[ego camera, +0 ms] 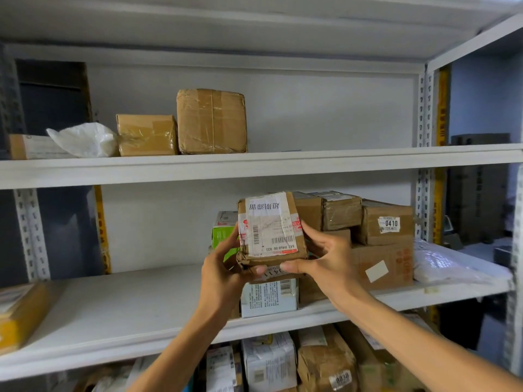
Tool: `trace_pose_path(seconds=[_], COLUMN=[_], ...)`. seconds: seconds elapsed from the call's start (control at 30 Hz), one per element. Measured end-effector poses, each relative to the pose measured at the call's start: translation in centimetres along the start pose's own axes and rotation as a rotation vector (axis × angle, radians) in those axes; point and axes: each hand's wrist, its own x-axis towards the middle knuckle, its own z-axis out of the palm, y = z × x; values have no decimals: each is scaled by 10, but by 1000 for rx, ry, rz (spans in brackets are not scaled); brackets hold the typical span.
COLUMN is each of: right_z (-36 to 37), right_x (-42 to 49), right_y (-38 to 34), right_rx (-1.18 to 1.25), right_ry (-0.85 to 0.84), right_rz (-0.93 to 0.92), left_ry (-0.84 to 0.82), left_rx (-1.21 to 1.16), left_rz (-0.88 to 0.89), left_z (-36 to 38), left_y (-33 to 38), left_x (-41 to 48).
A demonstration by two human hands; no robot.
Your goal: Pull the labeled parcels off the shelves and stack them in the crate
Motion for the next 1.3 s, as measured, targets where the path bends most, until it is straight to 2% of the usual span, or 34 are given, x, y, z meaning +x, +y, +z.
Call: trace_pose_path(seconds=[0.1,0.3,0.6,0.87,0.97,1.3], right_z=[-16,-75,-206,-294,-319,-384], right_x=[-9,-37,-136,-276,-325,-474], right_y=[-5,-11,-28,-75,-94,-142], right_rx=[-49,-109,-278,-488,-588,-754], right_ry=[28,181,586,1026,1133,1527], right_rz=[-19,1,87,149,195,223], left_ry=[-31,-203,-636,-1068,-1191,-1574], left_rx=[-22,-133,-265,-482,-527,-666], left_rz=[4,5,9,-81,-118,-57], left_z=[15,86,253,406,456,591], left_y=[-1,-13,-16,9,21,81], left_x=[5,4,-41,-152,-198,-344])
